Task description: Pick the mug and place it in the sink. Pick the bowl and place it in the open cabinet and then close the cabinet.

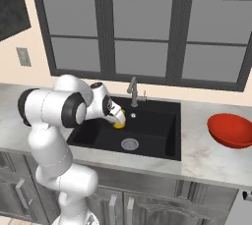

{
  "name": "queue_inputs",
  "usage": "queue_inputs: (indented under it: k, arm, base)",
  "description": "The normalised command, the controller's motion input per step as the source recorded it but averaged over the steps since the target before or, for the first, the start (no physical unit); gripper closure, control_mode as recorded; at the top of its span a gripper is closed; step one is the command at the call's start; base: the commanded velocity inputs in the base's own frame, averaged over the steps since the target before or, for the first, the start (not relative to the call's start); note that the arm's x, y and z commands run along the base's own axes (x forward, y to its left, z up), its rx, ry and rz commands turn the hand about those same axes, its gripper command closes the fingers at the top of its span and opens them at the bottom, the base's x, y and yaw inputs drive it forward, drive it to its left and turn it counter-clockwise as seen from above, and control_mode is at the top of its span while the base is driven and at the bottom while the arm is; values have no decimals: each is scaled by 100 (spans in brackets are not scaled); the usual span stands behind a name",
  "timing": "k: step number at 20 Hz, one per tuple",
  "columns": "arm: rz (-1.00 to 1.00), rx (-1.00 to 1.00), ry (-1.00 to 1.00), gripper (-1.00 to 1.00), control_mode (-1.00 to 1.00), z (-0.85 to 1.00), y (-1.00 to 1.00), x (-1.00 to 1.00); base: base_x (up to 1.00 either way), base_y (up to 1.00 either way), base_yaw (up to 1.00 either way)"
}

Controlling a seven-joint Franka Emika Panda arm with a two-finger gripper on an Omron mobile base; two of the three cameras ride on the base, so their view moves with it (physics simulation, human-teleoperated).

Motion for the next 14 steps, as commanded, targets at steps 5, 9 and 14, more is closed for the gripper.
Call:
queue_inputs:
  k: [5, 9, 14]
  arm:
    - [0, 0, -7, 100, -100, -34, -9, 0]
    - [0, 0, 1, 100, -100, -11, -12, 0]
    - [0, 0, 2, 100, -100, -15, -3, 0]
  base:
    - [0, 0, 0]
    - [0, 0, 0]
    - [0, 0, 0]
